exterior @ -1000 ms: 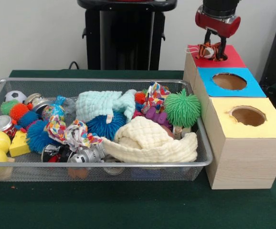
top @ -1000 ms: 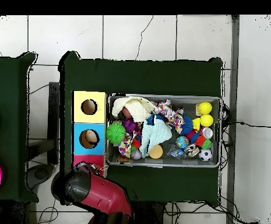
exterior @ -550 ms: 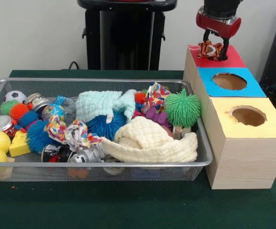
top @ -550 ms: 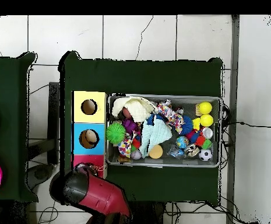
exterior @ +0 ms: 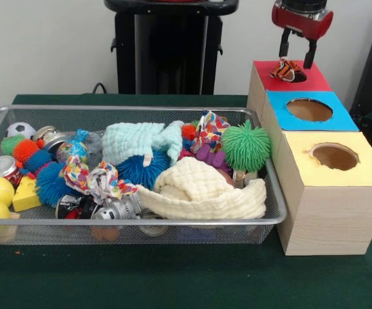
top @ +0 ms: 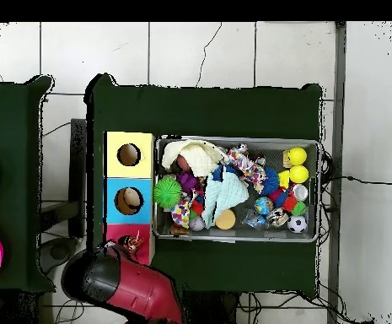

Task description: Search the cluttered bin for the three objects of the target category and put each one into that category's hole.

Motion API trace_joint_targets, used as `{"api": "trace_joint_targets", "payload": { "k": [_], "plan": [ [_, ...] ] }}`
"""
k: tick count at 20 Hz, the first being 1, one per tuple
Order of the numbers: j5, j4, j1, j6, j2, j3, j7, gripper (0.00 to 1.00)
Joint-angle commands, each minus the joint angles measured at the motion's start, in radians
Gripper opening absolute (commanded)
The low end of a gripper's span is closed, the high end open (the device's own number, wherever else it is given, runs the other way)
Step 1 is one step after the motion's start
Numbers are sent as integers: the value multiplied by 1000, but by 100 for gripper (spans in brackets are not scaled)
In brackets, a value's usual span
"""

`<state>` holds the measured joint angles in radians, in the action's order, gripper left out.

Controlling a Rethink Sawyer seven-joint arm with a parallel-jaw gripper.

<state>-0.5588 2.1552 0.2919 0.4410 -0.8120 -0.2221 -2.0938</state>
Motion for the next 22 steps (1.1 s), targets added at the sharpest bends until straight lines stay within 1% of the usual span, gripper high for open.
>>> {"api": "trace_joint_targets", "payload": {
  "k": [1, 4, 5, 6, 7, 9, 12, 13, 18, 20, 22],
  "plan": [
    [-5, -38, 8, 182, -54, -32, -316, 100],
    [15, -70, 6, 185, -36, -58, -293, 100],
    [41, -95, 13, 163, -12, -90, -272, 100],
    [46, -102, 14, 158, -6, -99, -265, 100],
    [49, -109, 7, 160, -2, -102, -255, 100],
    [42, -99, 0, 142, -1, -93, -237, 100],
    [48, -98, 3, 120, 8, -95, -220, 100],
    [50, -98, 4, 113, 11, -96, -215, 0],
    [49, -94, -5, 104, 13, -96, -202, 0],
    [32, -78, -6, 97, 10, -94, -216, 0],
    [12, -59, -23, 78, 10, -78, -211, 0]
  ]
}}
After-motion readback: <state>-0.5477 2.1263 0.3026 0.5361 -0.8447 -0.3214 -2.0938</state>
